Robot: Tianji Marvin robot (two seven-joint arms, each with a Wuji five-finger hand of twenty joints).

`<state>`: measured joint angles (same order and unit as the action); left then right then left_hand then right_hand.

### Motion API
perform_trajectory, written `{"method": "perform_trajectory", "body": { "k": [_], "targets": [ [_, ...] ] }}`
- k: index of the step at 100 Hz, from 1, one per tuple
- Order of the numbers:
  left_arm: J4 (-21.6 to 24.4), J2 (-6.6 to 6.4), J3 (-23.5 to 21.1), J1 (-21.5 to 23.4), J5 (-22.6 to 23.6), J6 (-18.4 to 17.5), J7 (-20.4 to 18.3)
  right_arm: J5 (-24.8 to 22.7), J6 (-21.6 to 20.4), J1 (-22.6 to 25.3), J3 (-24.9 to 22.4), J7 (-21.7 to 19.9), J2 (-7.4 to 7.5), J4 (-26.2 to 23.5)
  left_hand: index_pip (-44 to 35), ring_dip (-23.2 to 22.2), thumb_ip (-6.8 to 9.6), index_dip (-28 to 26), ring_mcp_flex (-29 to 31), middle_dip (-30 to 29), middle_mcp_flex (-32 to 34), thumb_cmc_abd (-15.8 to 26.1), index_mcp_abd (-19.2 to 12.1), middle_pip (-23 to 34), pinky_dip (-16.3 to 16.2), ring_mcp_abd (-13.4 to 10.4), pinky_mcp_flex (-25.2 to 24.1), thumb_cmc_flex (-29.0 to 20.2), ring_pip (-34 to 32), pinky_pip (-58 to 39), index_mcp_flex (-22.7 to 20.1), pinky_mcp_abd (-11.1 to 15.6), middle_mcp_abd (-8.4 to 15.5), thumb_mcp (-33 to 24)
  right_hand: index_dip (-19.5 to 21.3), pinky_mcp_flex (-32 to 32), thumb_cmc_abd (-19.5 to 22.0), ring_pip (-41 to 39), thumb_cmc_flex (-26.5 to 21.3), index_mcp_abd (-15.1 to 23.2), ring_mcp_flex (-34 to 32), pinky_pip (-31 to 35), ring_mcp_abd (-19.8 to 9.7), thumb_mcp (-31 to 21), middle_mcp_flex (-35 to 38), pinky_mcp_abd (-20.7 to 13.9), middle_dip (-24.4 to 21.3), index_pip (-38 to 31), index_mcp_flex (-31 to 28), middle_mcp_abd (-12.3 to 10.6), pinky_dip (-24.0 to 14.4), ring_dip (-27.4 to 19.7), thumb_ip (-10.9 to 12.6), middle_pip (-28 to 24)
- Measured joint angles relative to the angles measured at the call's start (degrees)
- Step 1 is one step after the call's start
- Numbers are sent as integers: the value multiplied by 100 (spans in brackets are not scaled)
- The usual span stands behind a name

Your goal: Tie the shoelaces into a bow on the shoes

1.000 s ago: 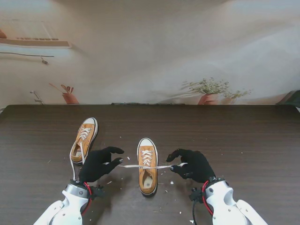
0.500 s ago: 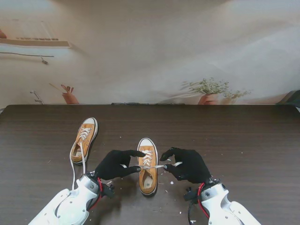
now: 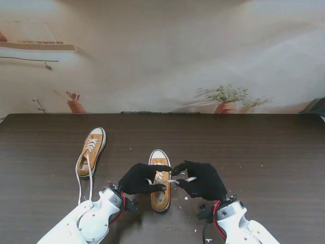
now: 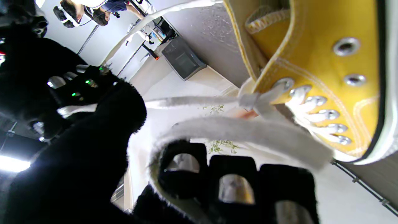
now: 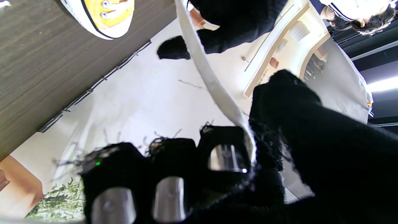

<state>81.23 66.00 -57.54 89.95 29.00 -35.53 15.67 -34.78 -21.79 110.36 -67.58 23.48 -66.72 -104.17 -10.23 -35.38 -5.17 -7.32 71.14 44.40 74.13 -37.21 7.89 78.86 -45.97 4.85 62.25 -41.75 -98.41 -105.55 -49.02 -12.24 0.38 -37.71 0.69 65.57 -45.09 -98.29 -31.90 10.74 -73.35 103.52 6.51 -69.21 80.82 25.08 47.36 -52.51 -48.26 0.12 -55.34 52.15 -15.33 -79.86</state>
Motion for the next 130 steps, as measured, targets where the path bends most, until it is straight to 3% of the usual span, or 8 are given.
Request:
{"method": "perform_trajectory", "body": {
  "k": [22,42,46,52,61,81,105,130],
  "targets": [
    [-290,99,330,-173,232,217,450,-26,-123,-19,154,61,-1,24,-1924,0,-58,-924,0,-1,0,94,0,0,0,0,0,-111,1,0,-55,1,4,13,-2,0,0,0,0,0,0,0,0,-1,0,0,1,-67,0,0,0,0,0,0],
    [-311,115,448,-218,461,554,465,-26,-156,-81,252,63,-12,99,-3027,0,50,-685,0,-4,1,1010,-12,0,3,0,-1,-943,1,0,-71,1,43,1436,-6,1,0,0,0,0,0,0,0,-1,0,0,1,-86,-14,0,0,0,0,0],
    [-310,115,452,-220,504,582,490,-30,-157,-84,253,63,-14,105,-3273,0,54,-610,0,-5,1,1128,-429,0,4,-1,-1,-1037,1,0,-148,1,46,1616,-9,1,0,0,0,0,0,0,0,-1,0,0,1,-137,-14,0,0,0,0,0],
    [-298,114,447,-215,569,638,531,-31,-158,-85,253,63,-15,107,-3374,1,54,-609,0,-5,1,1235,-430,0,5,-1,-1,-1095,1,0,-149,1,46,1792,-11,1,0,0,0,0,0,0,0,-1,0,0,1,-145,-15,0,0,0,0,0],
    [-264,113,425,-185,836,854,761,-30,-161,-86,252,63,-16,107,-3815,1,54,-1256,0,-5,1,1367,-430,0,6,-1,-1,-1095,2,0,-148,1,48,1796,-12,1,0,0,0,0,0,0,0,-1,0,0,1,-210,-29,0,0,0,0,0],
    [-211,195,273,-26,785,1029,1285,-160,-188,-89,221,-5,-3,114,-3967,2,54,-2106,0,-5,1,1457,-427,0,9,-1,-1,-1161,3,0,-125,1,60,1823,-13,2,0,0,1,0,0,0,0,-1,0,0,2,-385,-284,0,0,0,0,0],
    [-113,268,141,162,663,1025,1485,222,-182,-314,266,-385,16,344,-3989,2,54,-2127,0,-5,1,1508,-425,0,9,-2,-1,-1238,4,0,-33,1,61,1806,-13,2,24,0,5,-1,-1,0,0,-1,0,0,6,-428,-428,0,0,0,-54,-6],
    [-5,292,-3,319,631,1012,1531,-461,9,-851,393,-285,51,1009,-3986,2,54,-2128,0,-5,1,1510,-421,0,10,-1,-2,-1286,4,0,-33,1,61,1852,-13,2,105,0,170,76,-1,0,0,7,0,0,66,-428,-550,-3,0,0,-54,-9]
  ]
}}
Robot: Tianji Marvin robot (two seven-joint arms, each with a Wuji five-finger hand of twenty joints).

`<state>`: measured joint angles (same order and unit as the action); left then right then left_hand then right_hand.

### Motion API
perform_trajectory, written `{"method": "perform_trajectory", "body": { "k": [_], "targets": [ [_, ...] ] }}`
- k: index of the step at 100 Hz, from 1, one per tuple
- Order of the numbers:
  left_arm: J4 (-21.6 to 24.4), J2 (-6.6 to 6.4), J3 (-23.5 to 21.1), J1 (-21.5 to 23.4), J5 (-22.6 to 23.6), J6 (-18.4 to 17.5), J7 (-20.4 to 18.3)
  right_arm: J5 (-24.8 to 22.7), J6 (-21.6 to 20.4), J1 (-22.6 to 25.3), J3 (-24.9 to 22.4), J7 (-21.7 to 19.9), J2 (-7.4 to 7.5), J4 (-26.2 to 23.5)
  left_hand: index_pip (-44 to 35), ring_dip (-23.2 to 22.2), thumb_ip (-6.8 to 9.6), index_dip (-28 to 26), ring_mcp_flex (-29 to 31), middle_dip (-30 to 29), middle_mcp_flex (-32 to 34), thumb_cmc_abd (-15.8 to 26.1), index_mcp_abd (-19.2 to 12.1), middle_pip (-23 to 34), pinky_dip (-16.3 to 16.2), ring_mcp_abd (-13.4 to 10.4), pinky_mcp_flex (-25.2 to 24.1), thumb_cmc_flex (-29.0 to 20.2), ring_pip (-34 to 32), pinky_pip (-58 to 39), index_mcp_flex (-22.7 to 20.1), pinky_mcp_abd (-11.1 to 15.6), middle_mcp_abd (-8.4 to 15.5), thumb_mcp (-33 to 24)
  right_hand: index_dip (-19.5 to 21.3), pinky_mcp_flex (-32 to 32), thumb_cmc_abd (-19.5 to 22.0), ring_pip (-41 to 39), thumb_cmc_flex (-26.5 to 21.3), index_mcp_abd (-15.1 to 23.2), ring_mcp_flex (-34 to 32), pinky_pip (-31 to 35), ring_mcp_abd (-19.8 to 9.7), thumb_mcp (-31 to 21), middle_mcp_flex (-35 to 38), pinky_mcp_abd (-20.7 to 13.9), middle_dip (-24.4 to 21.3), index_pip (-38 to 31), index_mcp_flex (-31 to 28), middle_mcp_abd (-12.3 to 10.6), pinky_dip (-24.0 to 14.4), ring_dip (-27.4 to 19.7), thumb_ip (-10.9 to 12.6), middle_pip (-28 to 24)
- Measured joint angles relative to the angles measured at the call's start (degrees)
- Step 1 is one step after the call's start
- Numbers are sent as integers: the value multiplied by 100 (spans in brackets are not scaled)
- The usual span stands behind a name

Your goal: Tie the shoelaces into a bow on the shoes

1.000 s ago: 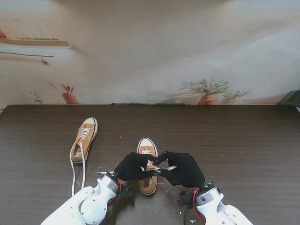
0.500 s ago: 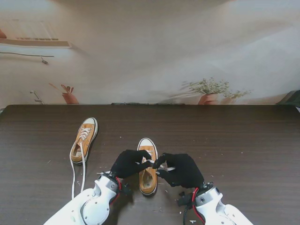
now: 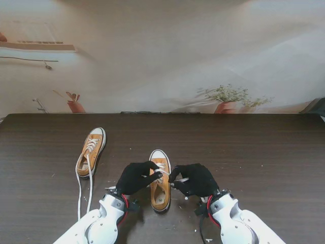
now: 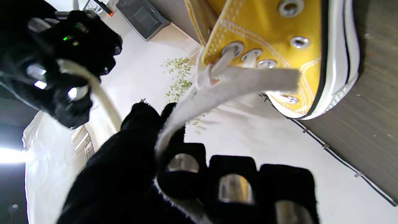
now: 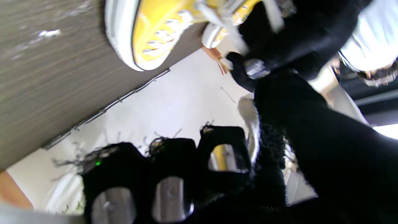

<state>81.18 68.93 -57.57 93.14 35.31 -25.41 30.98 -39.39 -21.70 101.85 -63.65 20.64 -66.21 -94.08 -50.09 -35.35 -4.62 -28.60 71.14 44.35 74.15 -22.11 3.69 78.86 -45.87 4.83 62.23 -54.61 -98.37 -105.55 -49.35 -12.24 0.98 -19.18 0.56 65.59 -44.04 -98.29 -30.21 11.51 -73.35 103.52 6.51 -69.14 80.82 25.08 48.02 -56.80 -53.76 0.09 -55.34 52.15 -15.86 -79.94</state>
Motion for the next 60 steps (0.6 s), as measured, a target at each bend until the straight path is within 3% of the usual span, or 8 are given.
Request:
{"method": "perform_trajectory", "body": {
  "k": [9,24,39,50,60],
  "targets": [
    [39,-2,-37,34,7,-3,6,-594,164,-89,39,177,50,86,1,0,0,0,0,0,0,0,1,0,0,1,0,0,0,0,0,0,0,0,-3,0,14,0,24,56,0,0,0,3,0,0,2,0,-1,-2,5,0,0,-1],
    [94,-3,-90,78,1,-9,0,-1110,378,-237,160,347,157,213,1,0,0,0,0,0,1,0,2,0,1,3,0,0,0,0,0,0,0,0,-64,0,123,-1,55,140,0,0,-2,9,0,-10,2,65,0,-20,26,0,0,-1],
    [123,-5,-102,101,-12,-5,2,-2260,923,-344,293,536,307,244,3,0,0,0,0,0,49,0,4,0,1,10,0,0,0,0,0,0,0,0,-193,1,288,-1,195,460,-1,0,-96,16,0,-139,2,219,246,-102,163,-60,0,-1],
    [135,-5,-112,113,-16,-5,5,-2464,1292,-390,402,444,443,216,11,0,0,0,0,0,51,0,6,0,1,14,0,0,0,0,1,-1,0,1,-194,1,409,-1,378,602,-1,0,-185,76,0,-232,2,450,463,-166,267,-178,0,38],
    [142,-5,-125,123,-16,-12,-6,-2632,1665,-413,481,279,504,170,16,0,-11,0,0,0,51,0,8,0,1,19,0,0,0,0,1,-4,0,2,-150,2,790,-1,427,620,-2,0,-228,140,0,-284,4,912,786,-204,429,-415,-1,310]
  ]
}}
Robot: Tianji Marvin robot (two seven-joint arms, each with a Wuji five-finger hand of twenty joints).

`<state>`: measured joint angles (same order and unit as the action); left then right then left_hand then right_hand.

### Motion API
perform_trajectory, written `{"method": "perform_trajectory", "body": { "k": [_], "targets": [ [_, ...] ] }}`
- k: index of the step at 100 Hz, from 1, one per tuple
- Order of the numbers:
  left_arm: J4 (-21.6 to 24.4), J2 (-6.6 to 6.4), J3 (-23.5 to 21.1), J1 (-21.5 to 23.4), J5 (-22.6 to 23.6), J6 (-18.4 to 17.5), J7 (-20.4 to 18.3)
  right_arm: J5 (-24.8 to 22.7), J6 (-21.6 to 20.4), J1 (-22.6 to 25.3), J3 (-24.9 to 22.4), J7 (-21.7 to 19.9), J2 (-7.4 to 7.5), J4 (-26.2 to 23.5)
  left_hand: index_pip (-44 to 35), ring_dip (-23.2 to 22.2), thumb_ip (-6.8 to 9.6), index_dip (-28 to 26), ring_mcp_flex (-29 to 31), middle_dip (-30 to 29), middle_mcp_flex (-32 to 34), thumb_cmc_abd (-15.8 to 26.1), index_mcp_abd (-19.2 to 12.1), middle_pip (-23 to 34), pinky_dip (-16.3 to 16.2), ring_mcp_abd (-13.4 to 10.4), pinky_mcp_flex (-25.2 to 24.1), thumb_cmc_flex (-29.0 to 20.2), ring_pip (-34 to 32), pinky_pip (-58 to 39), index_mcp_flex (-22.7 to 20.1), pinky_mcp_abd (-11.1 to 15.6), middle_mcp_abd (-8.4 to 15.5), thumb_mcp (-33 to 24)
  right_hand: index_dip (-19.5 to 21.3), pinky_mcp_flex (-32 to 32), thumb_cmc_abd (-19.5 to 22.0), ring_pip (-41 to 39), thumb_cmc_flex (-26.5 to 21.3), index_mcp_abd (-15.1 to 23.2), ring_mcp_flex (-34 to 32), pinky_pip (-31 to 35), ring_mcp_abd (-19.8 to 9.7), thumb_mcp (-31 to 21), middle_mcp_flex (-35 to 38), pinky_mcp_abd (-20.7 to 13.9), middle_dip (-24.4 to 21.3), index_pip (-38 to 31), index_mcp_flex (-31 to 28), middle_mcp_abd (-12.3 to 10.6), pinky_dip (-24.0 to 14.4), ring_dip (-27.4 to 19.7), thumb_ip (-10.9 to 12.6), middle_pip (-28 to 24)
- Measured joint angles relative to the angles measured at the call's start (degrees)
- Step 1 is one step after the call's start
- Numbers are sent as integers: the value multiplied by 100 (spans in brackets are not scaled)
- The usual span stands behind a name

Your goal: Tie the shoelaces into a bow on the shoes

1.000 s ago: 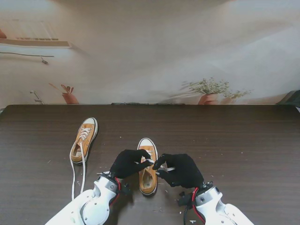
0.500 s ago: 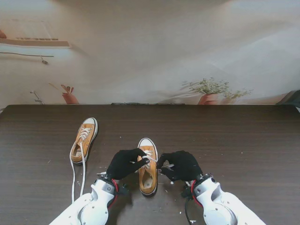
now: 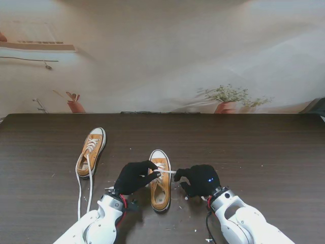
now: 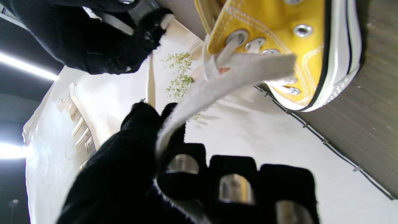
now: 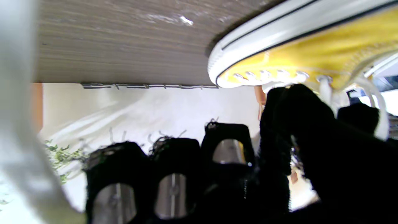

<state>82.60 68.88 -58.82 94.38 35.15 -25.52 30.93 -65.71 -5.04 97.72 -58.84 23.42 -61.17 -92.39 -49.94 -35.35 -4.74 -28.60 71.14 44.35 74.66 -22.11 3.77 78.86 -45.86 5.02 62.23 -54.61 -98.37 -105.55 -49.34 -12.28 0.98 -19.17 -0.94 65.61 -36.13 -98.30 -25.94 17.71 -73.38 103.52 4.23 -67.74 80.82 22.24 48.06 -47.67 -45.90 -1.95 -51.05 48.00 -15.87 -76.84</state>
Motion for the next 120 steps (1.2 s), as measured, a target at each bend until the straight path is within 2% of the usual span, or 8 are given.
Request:
{"method": "perform_trajectory", "body": {
  "k": [6,15,38,51,80,95,106,120],
  "targets": [
    [4,-1,-8,6,0,-11,-13,-11,183,-8,34,-191,11,-34,1,0,-26,0,0,0,1,0,3,0,0,1,0,0,0,0,0,-2,0,1,301,0,352,15,28,0,0,1,-2,63,-12,-1,93,542,292,-6,115,-156,63,155],
    [15,-4,-25,18,-3,-36,-47,80,394,-10,75,-507,11,-87,3,0,-36,0,0,0,1,0,7,0,1,4,0,0,0,0,3,-8,0,2,908,0,788,199,292,-159,0,2,-15,232,-374,79,210,1150,944,-14,256,-412,583,305],
    [59,-24,-70,65,-38,-129,-168,557,685,-63,201,-573,-36,-34,11,0,-46,0,0,0,2,0,10,0,1,24,-1,0,0,0,36,-59,0,4,1189,-412,1135,814,278,-716,-1,-207,10,405,-1439,356,218,1172,3044,116,462,-1037,639,358],
    [75,-34,-88,104,-77,-223,-230,825,670,-125,237,-595,-86,67,14,0,-46,0,0,0,2,0,10,0,1,25,-1,0,0,0,42,-59,0,4,1192,-706,1195,1005,346,-796,-1,-240,88,525,-1755,359,216,1013,3737,128,406,-1244,688,355],
    [133,-62,-128,195,-104,-320,-369,1437,584,-278,366,-562,-191,303,76,0,-11,10,0,0,2,1,11,0,2,27,-1,-55,0,0,45,-59,0,4,253,-1549,1253,1720,831,-890,-1,-564,384,780,-2563,359,125,2287,3766,259,121,-1919,688,346],
    [166,-87,-135,222,-130,-333,-476,1864,447,-363,442,-447,-271,469,85,0,-11,15,0,0,3,2,11,0,2,27,-1,-55,0,0,46,-59,0,4,171,-1845,1306,1879,1043,-894,25,-674,494,934,-2823,359,61,2723,3766,355,55,-2058,688,346],
    [180,-100,-136,237,-130,-331,-494,1915,306,-420,466,-291,-336,623,136,0,-11,151,0,0,3,2,11,0,3,27,-1,-55,0,0,46,-59,0,4,159,-2004,1307,1942,1043,-894,165,-754,562,934,-2991,364,58,2857,3766,399,45,-2103,688,346],
    [202,-106,-145,260,-116,-315,-502,2480,-136,-461,459,-227,-413,750,156,0,-11,247,0,0,3,2,11,0,2,27,-1,-55,0,0,46,-59,0,4,159,-2253,1307,2128,1043,-788,322,-911,648,933,-3083,366,-29,2860,3765,427,23,-2104,688,380]
  ]
}}
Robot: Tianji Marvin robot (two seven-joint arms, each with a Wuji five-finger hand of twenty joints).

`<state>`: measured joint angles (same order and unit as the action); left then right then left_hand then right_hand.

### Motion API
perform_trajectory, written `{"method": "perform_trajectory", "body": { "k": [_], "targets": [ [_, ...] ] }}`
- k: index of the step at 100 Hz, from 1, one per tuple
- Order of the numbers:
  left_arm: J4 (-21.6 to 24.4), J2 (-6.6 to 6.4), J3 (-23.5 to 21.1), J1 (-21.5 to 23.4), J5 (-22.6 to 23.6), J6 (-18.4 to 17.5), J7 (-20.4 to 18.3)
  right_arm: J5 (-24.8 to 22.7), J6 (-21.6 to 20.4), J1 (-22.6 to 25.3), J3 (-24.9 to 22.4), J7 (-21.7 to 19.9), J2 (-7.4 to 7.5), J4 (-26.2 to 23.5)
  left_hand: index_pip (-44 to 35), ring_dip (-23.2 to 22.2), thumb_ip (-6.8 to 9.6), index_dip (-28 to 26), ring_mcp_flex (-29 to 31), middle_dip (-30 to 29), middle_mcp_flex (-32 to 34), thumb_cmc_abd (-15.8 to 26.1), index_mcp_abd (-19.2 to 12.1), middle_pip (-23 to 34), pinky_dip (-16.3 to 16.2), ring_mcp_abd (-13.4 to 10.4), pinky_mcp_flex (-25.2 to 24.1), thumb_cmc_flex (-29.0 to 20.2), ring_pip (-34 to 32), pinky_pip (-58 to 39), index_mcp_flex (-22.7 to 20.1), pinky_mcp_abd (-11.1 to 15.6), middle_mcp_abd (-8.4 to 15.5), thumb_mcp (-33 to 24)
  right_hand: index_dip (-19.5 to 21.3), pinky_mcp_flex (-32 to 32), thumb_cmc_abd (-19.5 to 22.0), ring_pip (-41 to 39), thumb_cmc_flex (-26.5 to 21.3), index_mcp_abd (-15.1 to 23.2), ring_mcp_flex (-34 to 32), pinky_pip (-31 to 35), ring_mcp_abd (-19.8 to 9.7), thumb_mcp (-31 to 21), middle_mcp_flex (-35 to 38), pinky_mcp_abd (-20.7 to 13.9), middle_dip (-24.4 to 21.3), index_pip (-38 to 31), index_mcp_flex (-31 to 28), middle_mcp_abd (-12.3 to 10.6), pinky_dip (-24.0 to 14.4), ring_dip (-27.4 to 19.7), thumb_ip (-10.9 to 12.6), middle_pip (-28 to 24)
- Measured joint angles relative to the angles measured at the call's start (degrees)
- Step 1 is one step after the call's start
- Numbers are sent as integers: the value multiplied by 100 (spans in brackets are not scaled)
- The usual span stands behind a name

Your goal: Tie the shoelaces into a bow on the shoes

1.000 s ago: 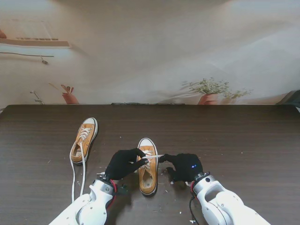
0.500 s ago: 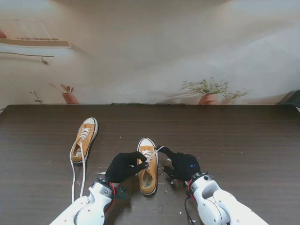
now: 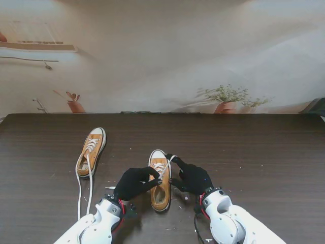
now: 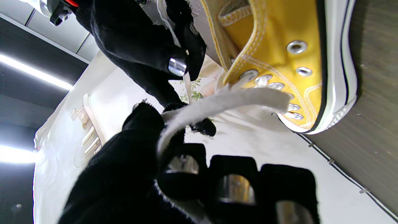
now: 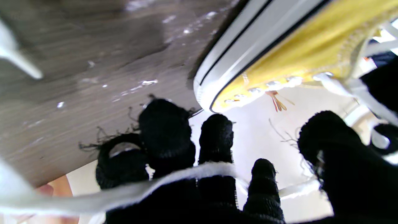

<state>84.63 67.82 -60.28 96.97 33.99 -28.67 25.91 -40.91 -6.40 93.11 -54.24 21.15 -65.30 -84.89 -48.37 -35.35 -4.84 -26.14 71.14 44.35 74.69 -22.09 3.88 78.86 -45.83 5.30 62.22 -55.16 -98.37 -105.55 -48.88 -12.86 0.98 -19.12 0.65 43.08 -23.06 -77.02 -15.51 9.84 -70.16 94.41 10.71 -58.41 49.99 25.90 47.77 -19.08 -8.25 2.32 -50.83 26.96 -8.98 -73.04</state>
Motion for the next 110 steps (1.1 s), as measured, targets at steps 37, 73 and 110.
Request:
{"method": "perform_trajectory", "body": {
  "k": [37,73,110],
  "targets": [
    [47,-3,-2,69,-68,24,-7,-112,-250,-238,168,1191,-243,578,8,0,0,74,0,0,0,4,0,0,0,0,0,0,0,0,0,0,0,115,894,-591,-216,673,58,566,560,-600,217,-193,-343,127,-333,-2189,-72,181,-4,0,0,281],
    [56,4,47,102,-183,72,-40,99,-218,-470,436,1533,-393,818,241,0,1,531,0,0,1,30,0,0,0,0,0,-17,0,0,0,0,0,173,1015,-510,-575,694,345,568,556,-603,224,11,-322,208,-333,-2260,-372,226,-1,0,-1,270],
    [56,7,79,121,-235,86,-55,454,-386,-673,716,1660,-559,1141,466,0,10,815,0,0,1,73,7,0,1,0,0,-57,0,0,0,0,0,220,1045,-527,-423,762,624,410,550,-658,320,112,-320,308,-331,-2262,-531,305,65,0,-2,270]
  ]
}}
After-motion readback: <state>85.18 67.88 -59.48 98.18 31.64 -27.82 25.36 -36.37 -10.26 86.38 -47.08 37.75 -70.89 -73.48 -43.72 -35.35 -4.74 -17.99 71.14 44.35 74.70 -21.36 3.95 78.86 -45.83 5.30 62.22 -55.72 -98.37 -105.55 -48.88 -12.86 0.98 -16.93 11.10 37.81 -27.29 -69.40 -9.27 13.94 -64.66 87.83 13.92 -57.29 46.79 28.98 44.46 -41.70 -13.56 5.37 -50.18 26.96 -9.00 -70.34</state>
